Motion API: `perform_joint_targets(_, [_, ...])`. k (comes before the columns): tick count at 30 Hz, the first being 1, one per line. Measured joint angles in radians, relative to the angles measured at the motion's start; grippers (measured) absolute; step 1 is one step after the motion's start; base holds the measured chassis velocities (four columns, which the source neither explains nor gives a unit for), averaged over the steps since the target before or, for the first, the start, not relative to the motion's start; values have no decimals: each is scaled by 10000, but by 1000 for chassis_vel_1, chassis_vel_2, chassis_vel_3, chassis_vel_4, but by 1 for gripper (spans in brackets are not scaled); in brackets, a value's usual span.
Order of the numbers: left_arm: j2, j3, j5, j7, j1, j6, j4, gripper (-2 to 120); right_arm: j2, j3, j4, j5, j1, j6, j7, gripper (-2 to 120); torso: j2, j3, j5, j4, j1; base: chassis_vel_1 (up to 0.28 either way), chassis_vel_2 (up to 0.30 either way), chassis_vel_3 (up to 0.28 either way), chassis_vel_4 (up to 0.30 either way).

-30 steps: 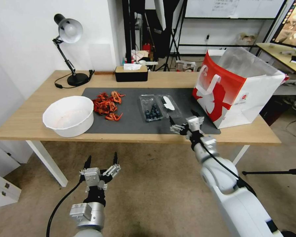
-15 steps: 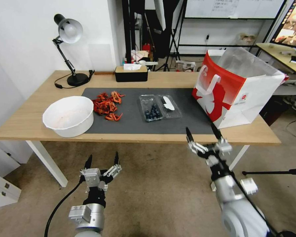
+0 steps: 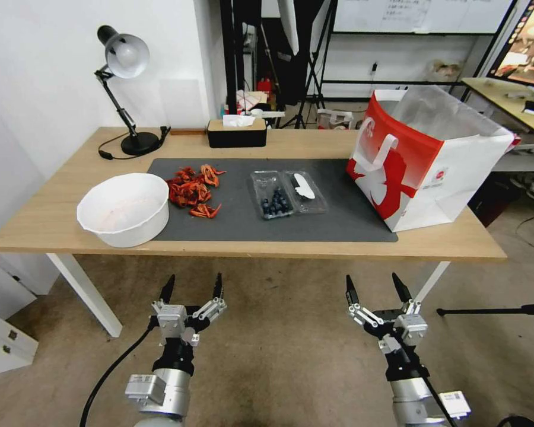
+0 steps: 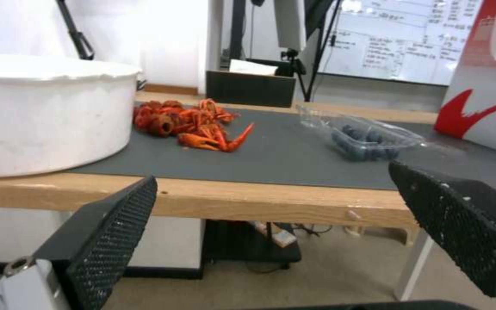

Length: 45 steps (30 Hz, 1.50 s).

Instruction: Close the takeout container lid, then place the container into the takeout bag.

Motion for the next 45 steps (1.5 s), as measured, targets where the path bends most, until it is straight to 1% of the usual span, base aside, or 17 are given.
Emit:
perform_joint_targets(1, [0,-15,0,107,0,-15,15,100,8,-28,-49,-63,20,14,23,100,0,0,1,0,0,0,0,0,0])
perform_joint_targets(7, [-1,-31,-22,289,-24,-62,121,100,-24,-56,-70,-145,80,-30,71,100,0,0,0,0,1,0,0,0,0])
perform_joint_targets(20, [-2,-95,-51,377,-104,-109,234,100,-69,-163,-72,-287,186,-285,116,100,0,0,0,0,0,0,0,0,0])
perform_joint_targets(25, [34,-112,-77,377,-109,-134,247,100,-89,-279,-71,-405,256,-495,155,100,0,2,0,-1,0,0,0,0,0])
perform_joint_targets(28, [71,-131,-124,377,-140,-224,270,100,-134,-393,-2,-416,565,-927,159,100,0,2,0,-1,0,0,0,0,0])
perform_joint_targets(32, [99,-135,-135,377,-150,-237,277,100,-178,-517,31,-366,800,-1199,162,100,-1,1,1,-1,0,0,0,0,0])
perform_joint_targets(34, [129,-142,-152,388,-180,-247,306,100,-269,-818,90,184,1435,-1796,139,100,0,2,0,-1,1,0,0,0,0])
perform_joint_targets(35, [129,-142,-152,388,-180,-247,306,100,-269,-818,90,184,1435,-1796,139,100,0,2,0,-1,1,0,0,0,0])
perform_joint_targets(39, [180,-122,-158,402,-224,-265,375,100,-465,-1170,180,1691,2413,-2704,103,100,-1,2,1,1,1,0,0,0,0])
perform_joint_targets(40, [180,-122,-158,402,-224,-265,375,100,-465,-1170,180,1691,2413,-2704,103,100,-1,2,1,1,1,0,0,0,0])
perform_joint_targets(42, [212,-99,-158,409,-250,-271,411,100,-627,-1307,279,2859,2881,-3272,176,100,0,2,-1,-3,1,0,0,0,0])
perform_joint_targets(43, [216,-99,-158,410,-250,-281,420,100,-713,-1400,319,3475,3136,-3535,256,100,-1,1,0,0,0,0,0,0,0])
perform_joint_targets(44, [216,-99,-158,410,-250,-281,420,100,-713,-1400,319,3475,3136,-3535,256,100,-1,1,0,0,0,0,0,0,0])
perform_joint_targets(45, [216,-102,-158,411,-250,-288,420,100,-783,-1491,343,4075,3392,-3790,359,100,-1,1,0,0,1,0,0,0,0])
